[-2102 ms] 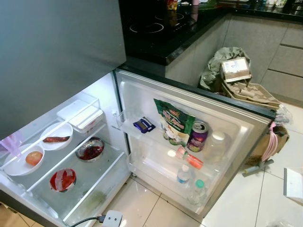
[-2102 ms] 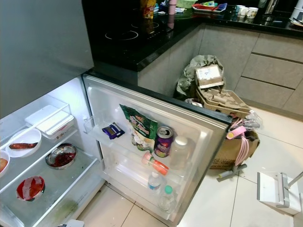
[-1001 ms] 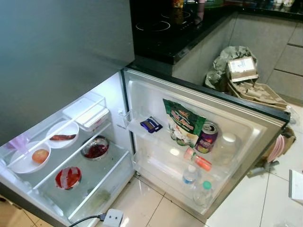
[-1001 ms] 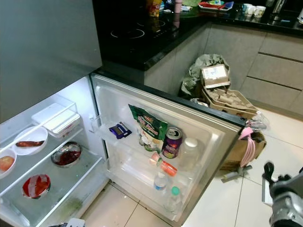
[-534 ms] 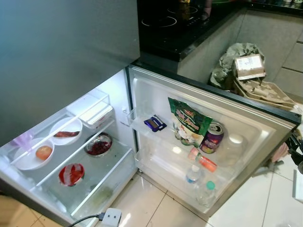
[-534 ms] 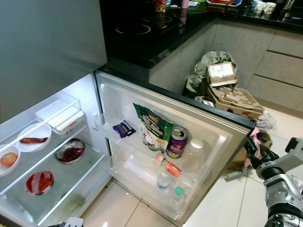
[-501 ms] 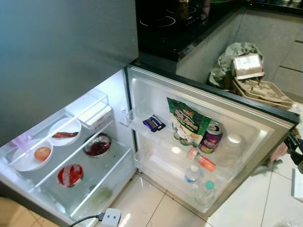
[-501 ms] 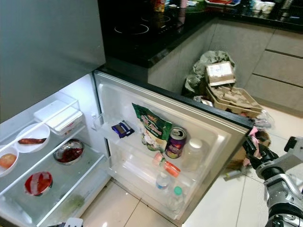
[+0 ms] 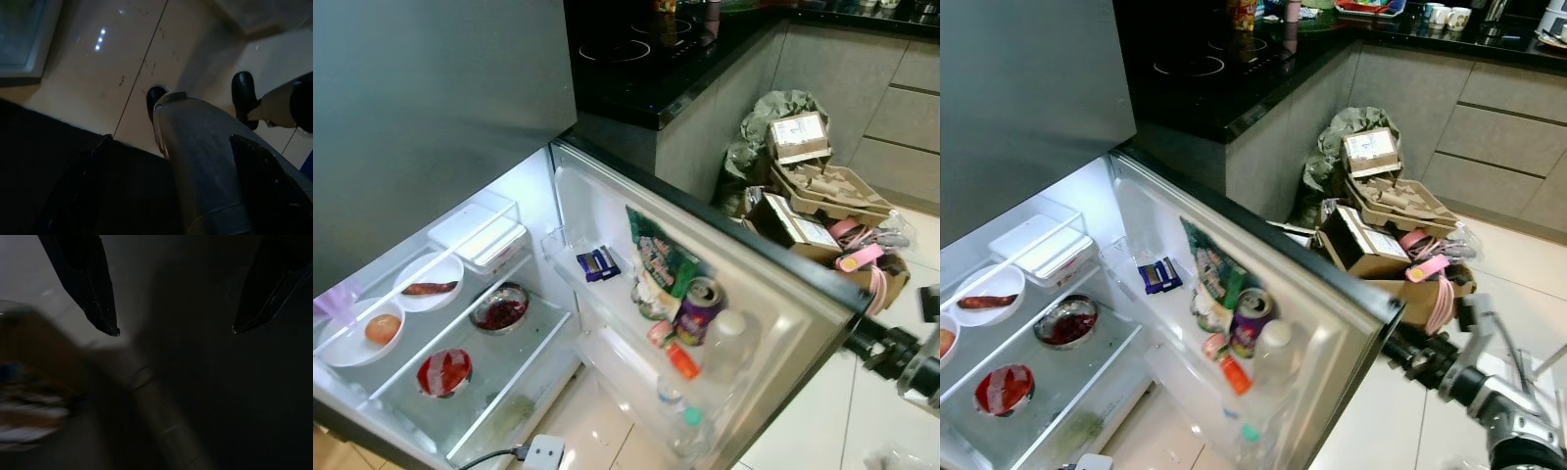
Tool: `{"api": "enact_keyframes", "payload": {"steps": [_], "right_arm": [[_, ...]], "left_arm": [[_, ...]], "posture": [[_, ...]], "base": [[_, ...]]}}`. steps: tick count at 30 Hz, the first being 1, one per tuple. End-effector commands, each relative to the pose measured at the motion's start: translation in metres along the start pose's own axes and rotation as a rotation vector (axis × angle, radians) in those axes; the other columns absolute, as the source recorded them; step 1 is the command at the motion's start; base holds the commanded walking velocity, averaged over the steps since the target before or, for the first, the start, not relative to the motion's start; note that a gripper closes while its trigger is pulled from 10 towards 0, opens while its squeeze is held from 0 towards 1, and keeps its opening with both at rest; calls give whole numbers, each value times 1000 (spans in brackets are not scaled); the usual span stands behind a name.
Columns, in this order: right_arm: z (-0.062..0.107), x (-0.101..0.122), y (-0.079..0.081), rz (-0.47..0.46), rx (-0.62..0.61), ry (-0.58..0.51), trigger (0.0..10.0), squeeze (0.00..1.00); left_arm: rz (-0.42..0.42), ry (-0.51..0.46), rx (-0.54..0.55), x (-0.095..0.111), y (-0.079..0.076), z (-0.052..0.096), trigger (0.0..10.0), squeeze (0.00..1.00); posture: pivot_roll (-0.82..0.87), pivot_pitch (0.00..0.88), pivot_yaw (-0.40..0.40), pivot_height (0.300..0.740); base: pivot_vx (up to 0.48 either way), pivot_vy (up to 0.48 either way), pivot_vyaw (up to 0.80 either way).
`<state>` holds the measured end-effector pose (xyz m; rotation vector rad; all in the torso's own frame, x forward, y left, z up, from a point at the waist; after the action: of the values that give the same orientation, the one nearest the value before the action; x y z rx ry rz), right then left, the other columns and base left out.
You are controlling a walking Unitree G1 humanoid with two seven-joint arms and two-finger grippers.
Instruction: Restocking fridge
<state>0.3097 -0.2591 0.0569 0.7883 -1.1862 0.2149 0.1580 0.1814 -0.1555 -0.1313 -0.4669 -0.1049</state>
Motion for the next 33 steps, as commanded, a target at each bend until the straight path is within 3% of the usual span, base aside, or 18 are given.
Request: {"api": "enact_keyframes", "payload": {"steps": [1, 7, 15, 19, 27, 33], "right_arm": [[-4, -3, 9, 3, 65, 21, 10000, 0], [-22, -13, 36, 3, 220, 51, 10000, 0], [-31, -32, 34, -10, 167, 102, 10000, 0], [-42, -46, 45, -18, 186, 133, 10000, 0], [-62, -53, 59, -6, 208, 134, 10000, 0], [-79, -64, 79, 5, 270, 170, 10000, 0]], "left_arm": [[-1, 30, -1, -10, 0, 1, 10000, 0], [-4, 34, 0, -11, 0, 1, 10000, 0], [-10, 38, 0, -12, 0, 1, 10000, 0], [-17, 40, -3, -12, -1, 1, 10000, 0], [-24, 38, -5, -11, -2, 1, 10000, 0], [-21, 34, -11, -9, -4, 0, 10000, 0]], "posture": [[-8, 0, -32, 740], [-9, 0, -33, 740], [-7, 0, -36, 740], [-11, 0, -35, 740], [-13, 0, -34, 740], [-14, 0, -35, 740]], "base": [[0, 0, 0], [0, 0, 0], [0, 0, 0], [0, 0, 0], [0, 0, 0], [0, 0, 0]]}}
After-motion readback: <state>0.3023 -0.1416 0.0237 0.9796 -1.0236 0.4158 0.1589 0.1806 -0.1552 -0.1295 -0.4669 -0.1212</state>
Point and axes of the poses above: a point about 5 cm out from each wrist's last joint towards the gripper, its own z axis pointing back from the gripper into the wrist, its own x axis along the axis of the wrist's last joint, y = z × x, the point moved 6 cm from there along -z, pointing out of the wrist towards the gripper, and after that the axes turned 1 degree about z, right-handed, at the moved point
